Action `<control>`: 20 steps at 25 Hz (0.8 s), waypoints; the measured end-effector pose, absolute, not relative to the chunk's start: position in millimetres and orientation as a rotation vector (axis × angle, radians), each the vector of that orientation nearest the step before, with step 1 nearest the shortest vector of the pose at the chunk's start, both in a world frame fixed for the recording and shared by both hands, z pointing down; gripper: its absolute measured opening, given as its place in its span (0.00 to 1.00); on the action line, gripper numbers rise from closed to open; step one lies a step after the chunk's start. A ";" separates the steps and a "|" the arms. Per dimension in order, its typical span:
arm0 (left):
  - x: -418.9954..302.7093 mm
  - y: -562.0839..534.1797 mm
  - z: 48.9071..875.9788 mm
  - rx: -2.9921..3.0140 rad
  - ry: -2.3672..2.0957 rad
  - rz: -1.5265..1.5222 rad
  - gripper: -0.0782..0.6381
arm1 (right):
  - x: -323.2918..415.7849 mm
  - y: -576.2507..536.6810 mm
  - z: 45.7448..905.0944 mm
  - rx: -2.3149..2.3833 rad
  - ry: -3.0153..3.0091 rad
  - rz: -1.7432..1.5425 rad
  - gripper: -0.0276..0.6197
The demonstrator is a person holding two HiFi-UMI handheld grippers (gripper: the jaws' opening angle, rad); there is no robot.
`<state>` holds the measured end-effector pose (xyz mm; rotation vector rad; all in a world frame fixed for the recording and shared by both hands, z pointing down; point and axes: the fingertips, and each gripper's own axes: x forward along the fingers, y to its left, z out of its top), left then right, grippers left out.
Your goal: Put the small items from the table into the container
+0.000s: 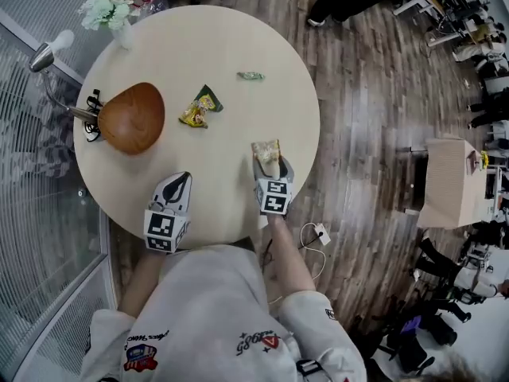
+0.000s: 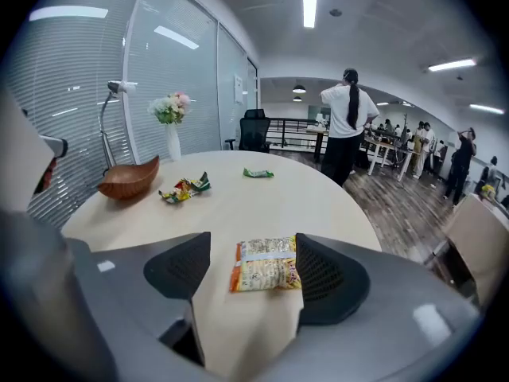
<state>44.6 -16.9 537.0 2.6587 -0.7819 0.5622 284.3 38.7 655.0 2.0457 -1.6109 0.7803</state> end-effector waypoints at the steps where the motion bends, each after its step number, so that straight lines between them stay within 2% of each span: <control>1: 46.5 -19.6 539.8 2.649 -0.791 0.571 0.12 | 290.9 34.5 663.6 2.033 -1.595 0.799 0.52; 10: 57.9 -33.3 554.1 2.584 -0.854 0.632 0.12 | 316.7 20.0 716.7 1.911 -1.518 0.902 0.52; 17: 58.2 -34.4 558.4 2.579 -0.840 0.642 0.12 | 313.9 21.9 719.3 1.907 -1.543 0.936 0.39; 20: 57.5 -32.6 558.2 2.582 -0.835 0.638 0.12 | 311.4 24.8 718.1 1.891 -1.552 0.948 0.37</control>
